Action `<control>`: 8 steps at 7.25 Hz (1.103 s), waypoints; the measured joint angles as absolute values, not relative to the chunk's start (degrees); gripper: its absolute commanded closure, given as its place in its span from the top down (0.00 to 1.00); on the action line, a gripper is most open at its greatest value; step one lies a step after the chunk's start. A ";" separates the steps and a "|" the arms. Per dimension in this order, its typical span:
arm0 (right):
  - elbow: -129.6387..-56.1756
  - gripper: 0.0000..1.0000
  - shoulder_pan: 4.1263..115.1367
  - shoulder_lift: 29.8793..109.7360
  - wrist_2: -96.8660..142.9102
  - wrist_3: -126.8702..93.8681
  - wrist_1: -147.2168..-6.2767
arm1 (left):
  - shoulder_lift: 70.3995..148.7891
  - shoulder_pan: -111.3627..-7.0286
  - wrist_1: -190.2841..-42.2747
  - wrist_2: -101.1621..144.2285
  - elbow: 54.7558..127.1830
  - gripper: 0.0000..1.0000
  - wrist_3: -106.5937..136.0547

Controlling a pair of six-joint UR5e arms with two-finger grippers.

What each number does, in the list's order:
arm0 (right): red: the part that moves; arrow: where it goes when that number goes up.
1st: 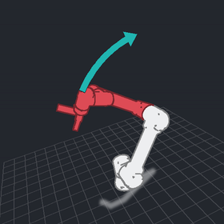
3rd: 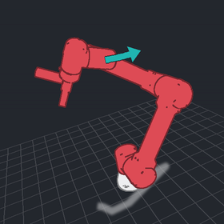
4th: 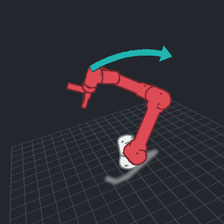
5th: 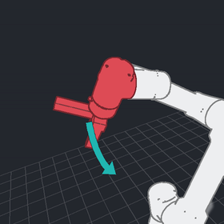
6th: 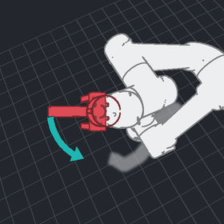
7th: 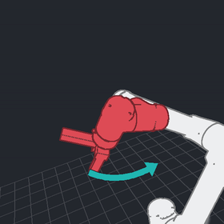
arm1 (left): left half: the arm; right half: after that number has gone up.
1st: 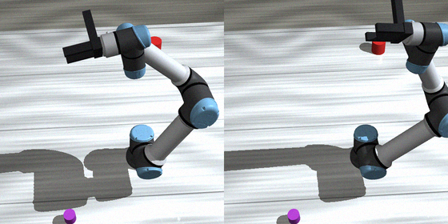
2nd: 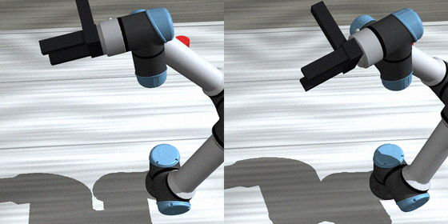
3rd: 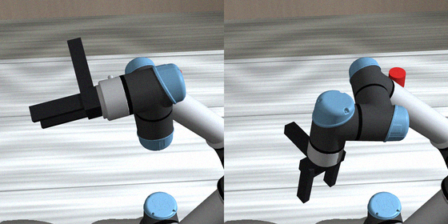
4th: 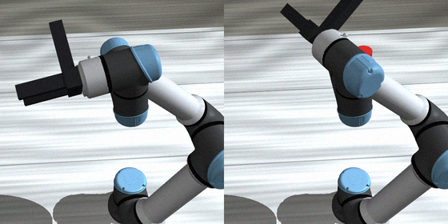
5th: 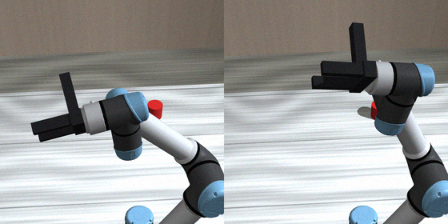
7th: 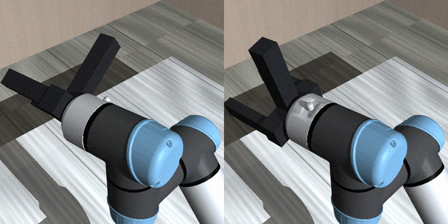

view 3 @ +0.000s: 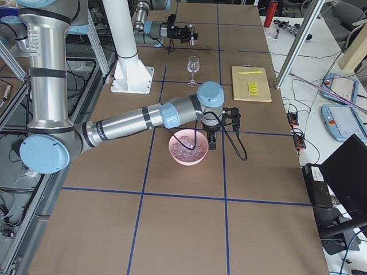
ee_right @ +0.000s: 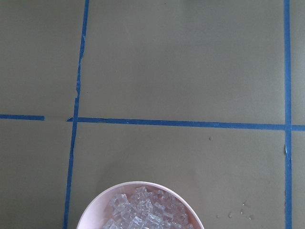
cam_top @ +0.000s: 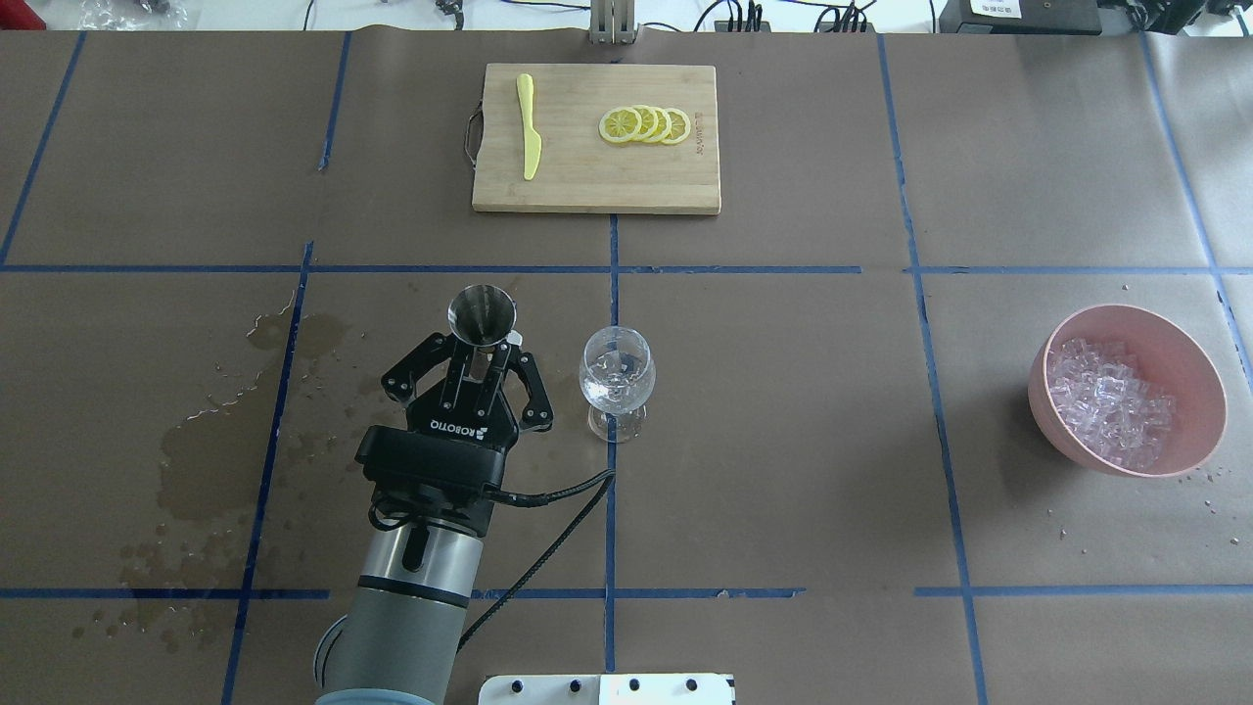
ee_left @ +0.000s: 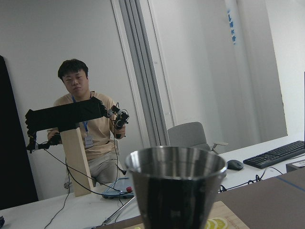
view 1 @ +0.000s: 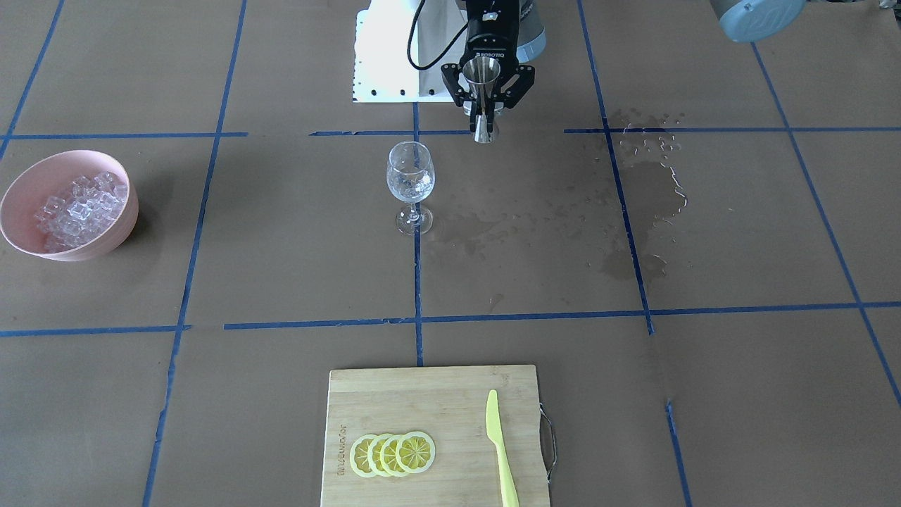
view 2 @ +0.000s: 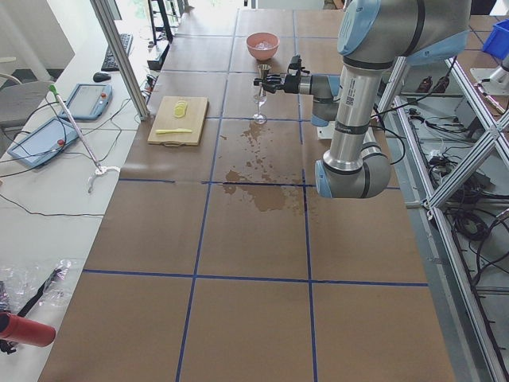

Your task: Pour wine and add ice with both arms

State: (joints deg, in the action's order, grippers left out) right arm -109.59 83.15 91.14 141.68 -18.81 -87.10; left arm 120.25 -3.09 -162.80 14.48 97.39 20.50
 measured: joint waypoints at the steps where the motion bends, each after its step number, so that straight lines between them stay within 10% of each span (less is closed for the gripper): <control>1: -109.59 1.00 83.08 91.12 141.68 -18.81 -87.10 | 119.99 -2.98 -163.17 15.87 97.52 0.00 24.79; 8: -109.39 1.00 82.80 91.05 141.59 -18.72 -87.10 | 101.28 -3.38 -172.02 19.72 98.25 0.00 37.62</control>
